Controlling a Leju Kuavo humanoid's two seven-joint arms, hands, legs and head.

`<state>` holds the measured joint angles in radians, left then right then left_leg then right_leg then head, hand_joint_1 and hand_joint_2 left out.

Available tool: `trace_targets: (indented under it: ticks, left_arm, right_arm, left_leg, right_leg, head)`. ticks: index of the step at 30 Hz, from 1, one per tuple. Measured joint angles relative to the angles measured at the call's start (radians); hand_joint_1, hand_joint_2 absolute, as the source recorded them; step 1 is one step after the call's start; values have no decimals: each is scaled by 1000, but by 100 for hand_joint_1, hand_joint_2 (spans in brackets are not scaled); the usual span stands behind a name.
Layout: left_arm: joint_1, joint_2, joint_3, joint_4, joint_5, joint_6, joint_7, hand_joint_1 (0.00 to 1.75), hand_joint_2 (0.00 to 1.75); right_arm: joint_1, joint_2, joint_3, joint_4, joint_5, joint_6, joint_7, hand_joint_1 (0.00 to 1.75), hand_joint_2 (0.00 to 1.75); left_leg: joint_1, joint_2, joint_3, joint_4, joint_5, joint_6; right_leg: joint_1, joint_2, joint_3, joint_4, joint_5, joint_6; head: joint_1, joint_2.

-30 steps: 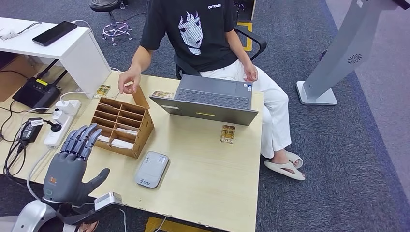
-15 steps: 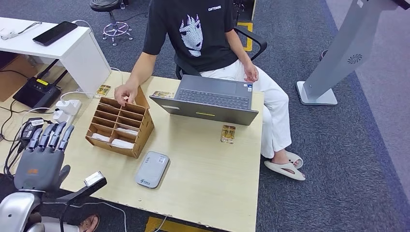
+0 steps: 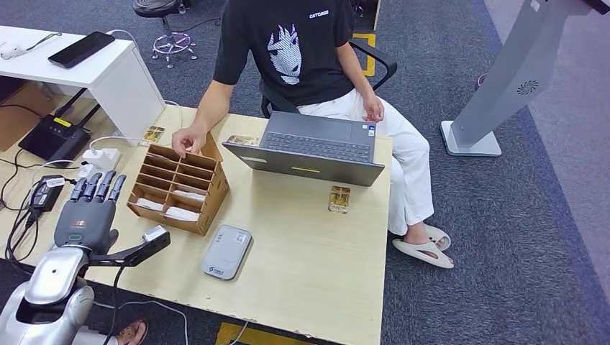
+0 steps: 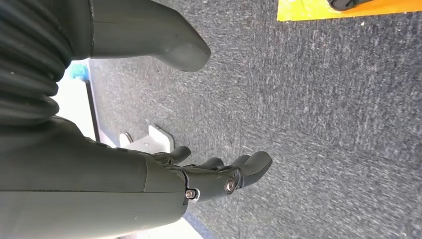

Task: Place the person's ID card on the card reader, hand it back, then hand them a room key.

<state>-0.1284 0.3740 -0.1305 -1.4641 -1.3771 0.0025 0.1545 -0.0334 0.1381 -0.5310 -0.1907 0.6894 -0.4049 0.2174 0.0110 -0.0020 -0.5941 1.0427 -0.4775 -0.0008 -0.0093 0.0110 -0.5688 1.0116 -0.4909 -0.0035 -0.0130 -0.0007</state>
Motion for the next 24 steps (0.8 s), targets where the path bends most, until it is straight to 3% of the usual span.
trace_targets:
  ticks: [11, 20, 24]
  left_arm:
    - [-111, -60, -85, 143, -10, 28, -13, 0, 175]
    - [-140, -79, -118, 178, 35, 24, -43, 0, 175]
    - [-145, -82, -140, 180, 124, -29, -89, 0, 175]
  right_arm:
    - [-3, 0, 0, 0, 25, 6, -2, 0, 175]
    - [-2, 0, 0, 0, 33, 7, -2, 0, 175]
    - [-2, 0, -5, 0, 36, 9, -7, 0, 175]
  left_leg:
    - [0, 1, 0, 0, 0, 0]
    - [0, 1, 0, 0, 0, 0]
    - [0, 1, 0, 0, 0, 0]
  right_leg:
    - [0, 1, 0, 0, 0, 0]
    - [0, 1, 0, 0, 0, 0]
    - [0, 1, 0, 0, 0, 0]
  head:
    - [0, 0]
    - [0, 0]
    - [0, 0]
